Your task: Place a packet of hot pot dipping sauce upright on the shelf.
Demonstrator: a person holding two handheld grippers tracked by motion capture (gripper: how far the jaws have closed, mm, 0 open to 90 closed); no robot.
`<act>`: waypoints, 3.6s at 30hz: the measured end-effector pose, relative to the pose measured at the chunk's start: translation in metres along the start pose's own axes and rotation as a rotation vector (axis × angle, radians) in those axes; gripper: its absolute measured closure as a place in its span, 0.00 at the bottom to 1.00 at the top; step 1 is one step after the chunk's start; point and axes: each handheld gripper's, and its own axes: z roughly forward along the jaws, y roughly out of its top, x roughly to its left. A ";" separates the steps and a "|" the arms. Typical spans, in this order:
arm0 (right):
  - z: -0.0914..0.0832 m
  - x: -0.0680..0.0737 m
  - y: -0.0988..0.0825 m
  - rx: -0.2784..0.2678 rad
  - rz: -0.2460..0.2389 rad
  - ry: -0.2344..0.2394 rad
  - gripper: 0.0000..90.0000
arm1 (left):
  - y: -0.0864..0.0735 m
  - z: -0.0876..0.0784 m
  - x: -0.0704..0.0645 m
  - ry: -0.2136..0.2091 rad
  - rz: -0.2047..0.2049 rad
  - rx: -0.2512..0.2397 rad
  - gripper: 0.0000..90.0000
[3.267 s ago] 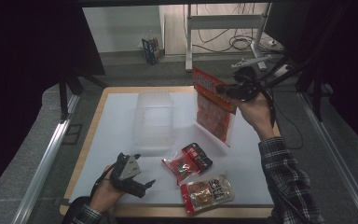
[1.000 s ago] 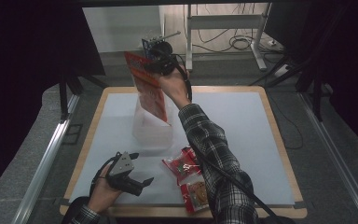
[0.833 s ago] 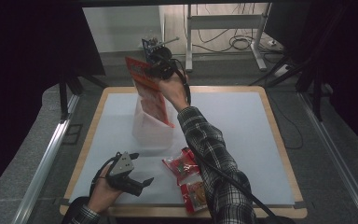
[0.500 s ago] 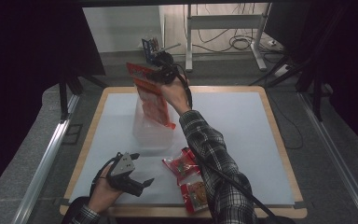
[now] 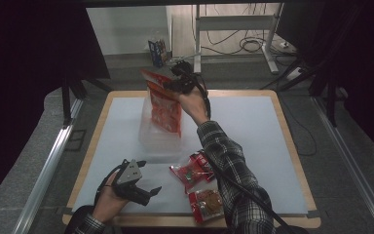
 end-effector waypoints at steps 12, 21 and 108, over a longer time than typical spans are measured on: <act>-0.005 0.001 -0.008 0.038 -0.014 0.004 0.97 | 0.000 0.000 0.000 0.002 0.004 0.002 0.00; -0.008 -0.007 -0.017 0.058 -0.007 -0.025 0.97 | 0.000 0.000 -0.001 0.001 0.001 0.004 0.00; -0.098 0.004 -0.149 0.083 -0.197 -0.084 0.00 | 0.003 0.008 0.001 -0.071 -0.133 -0.041 0.00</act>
